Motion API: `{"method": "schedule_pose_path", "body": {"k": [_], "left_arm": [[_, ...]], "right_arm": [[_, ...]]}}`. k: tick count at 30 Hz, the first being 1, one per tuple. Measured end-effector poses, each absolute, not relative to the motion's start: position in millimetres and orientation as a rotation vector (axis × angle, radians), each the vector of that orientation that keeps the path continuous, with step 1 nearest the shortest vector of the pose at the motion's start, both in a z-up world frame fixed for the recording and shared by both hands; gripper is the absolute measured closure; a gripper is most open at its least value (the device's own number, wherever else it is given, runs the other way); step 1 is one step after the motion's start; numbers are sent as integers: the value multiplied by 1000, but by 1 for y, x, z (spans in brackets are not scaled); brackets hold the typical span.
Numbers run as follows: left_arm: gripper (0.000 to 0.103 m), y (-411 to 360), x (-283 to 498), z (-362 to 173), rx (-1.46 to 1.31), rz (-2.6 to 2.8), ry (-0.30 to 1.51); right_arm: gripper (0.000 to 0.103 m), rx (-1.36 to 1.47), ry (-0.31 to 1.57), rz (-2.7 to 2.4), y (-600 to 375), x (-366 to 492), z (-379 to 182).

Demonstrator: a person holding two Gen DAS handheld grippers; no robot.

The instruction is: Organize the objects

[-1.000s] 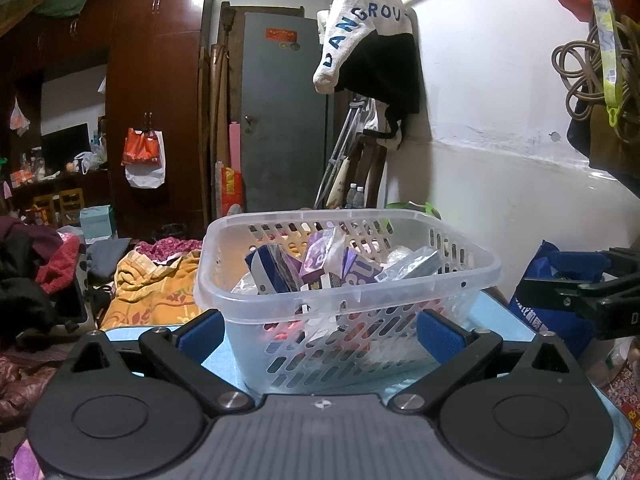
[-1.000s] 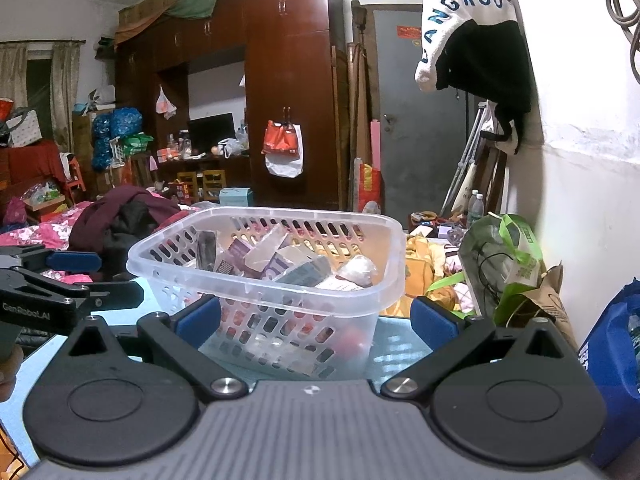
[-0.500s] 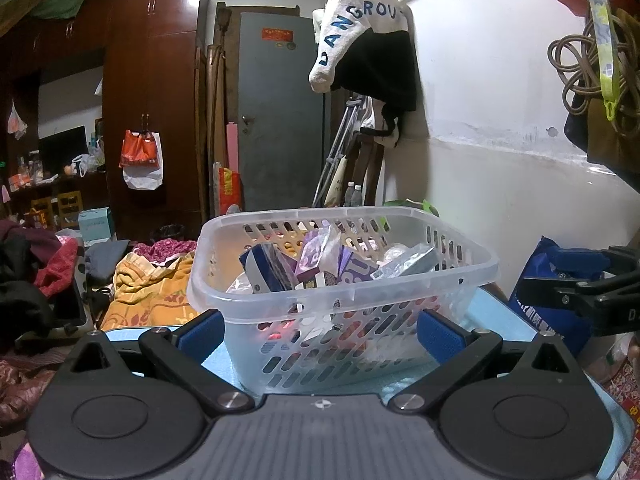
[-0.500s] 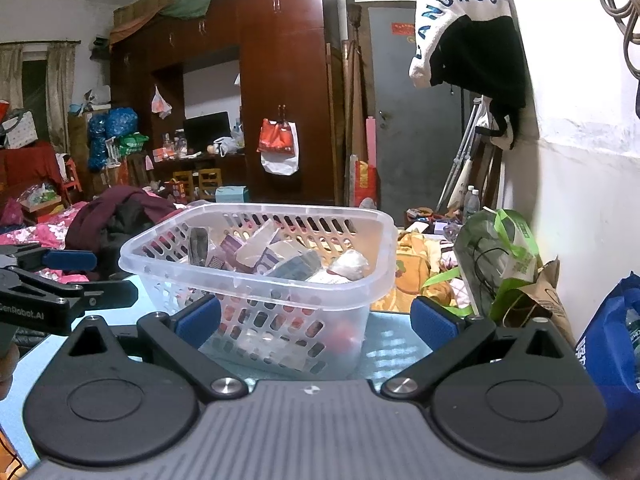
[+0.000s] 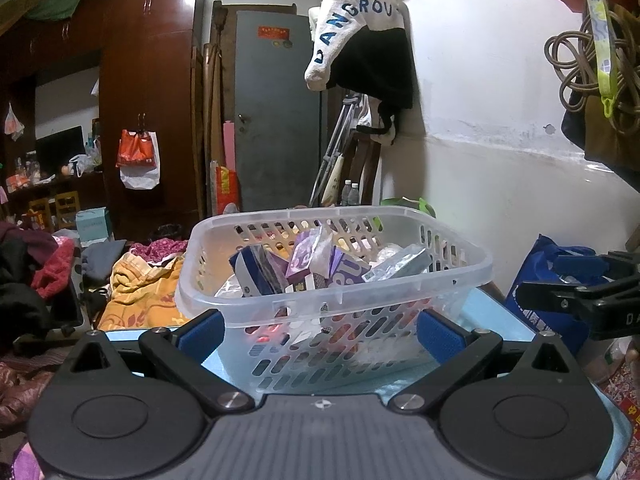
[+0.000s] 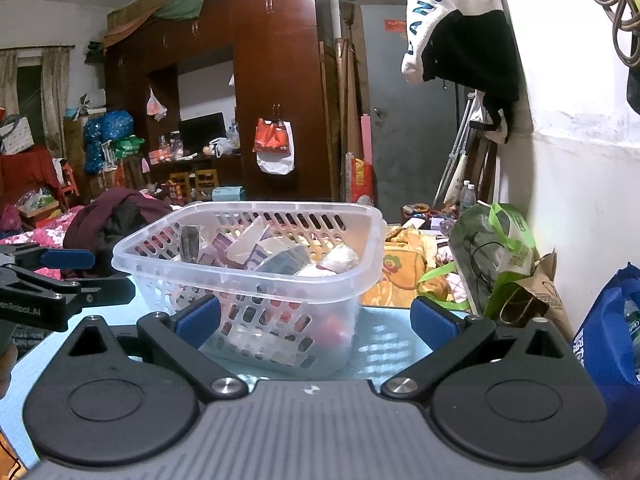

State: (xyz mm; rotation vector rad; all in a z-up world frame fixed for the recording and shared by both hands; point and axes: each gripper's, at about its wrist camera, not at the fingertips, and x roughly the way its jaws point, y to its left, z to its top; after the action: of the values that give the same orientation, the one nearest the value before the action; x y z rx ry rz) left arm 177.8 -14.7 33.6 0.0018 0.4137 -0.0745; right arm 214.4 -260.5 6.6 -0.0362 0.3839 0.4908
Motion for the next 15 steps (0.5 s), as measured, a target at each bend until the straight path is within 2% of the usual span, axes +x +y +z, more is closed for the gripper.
{"method": "schedule_pose_path", "body": {"k": [15], "left_arm": [[0, -19, 180, 40, -9, -73, 421]], "right_arm": [[0, -24, 395, 474, -268, 214, 8]]}}
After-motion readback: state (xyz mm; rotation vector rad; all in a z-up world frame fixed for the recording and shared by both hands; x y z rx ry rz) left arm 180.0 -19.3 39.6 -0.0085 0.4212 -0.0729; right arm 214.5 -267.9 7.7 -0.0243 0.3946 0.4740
